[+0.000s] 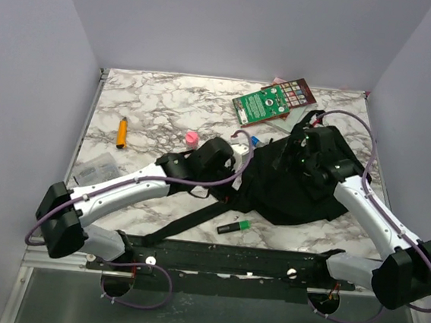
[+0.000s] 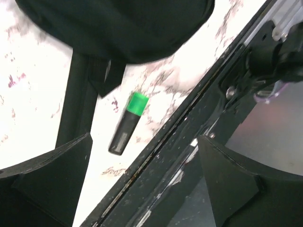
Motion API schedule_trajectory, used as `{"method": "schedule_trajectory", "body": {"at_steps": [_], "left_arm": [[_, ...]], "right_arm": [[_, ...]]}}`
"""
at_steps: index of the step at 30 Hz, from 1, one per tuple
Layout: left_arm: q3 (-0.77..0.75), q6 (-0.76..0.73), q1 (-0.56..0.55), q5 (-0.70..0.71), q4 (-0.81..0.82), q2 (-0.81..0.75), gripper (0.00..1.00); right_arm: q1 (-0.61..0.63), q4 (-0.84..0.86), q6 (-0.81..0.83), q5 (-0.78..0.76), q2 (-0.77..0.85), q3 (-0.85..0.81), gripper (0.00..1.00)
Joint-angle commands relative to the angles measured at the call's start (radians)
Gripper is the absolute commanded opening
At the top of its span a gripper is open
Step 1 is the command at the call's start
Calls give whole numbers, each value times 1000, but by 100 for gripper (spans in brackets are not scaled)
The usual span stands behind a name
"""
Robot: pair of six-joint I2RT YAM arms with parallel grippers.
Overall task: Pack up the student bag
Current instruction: Adjust the student bag at the center of the board, then pick up the stationery from the center of the board.
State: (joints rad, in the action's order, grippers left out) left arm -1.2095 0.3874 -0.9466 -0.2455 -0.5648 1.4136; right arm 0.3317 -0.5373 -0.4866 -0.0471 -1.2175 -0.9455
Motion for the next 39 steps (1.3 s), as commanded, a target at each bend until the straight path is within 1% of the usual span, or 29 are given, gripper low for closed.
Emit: {"method": "schedule_trajectory", "body": {"at_steps": [1,3,7,13,18,20,23,26,31,36,39], "left_arm": [[254,-19,-51,58,122,-116,95],[304,-28,-93,93,161,-123,94],[323,-63,-156,163,210,-62,89],[310,-83,-226,264,250,31,82],[343,-93,-249,331,308,66,72],[354,-105,-263,349,326,72,70],[364,-134,-287,358,344,90,69],[356,-146,-297,359,344,143,68],[355,-139,-310,379,347,196,64],[359,-131,-320,428,342,244,56],[364,-123,-334,469,340,258,48]], "right_arm": [[144,-33,-64,84,37,42,79],[171,-27,-84,105,53,60,79],[173,-1,-102,169,102,94,79],[174,-51,-92,100,149,119,79],[173,-51,-103,61,177,165,78],[173,-39,-110,69,187,175,78],[173,-30,-113,65,196,183,78],[173,-36,-118,56,197,181,78],[174,-31,-124,53,210,184,78],[174,-32,-128,52,210,189,78],[174,-38,-135,52,211,189,78]]}}
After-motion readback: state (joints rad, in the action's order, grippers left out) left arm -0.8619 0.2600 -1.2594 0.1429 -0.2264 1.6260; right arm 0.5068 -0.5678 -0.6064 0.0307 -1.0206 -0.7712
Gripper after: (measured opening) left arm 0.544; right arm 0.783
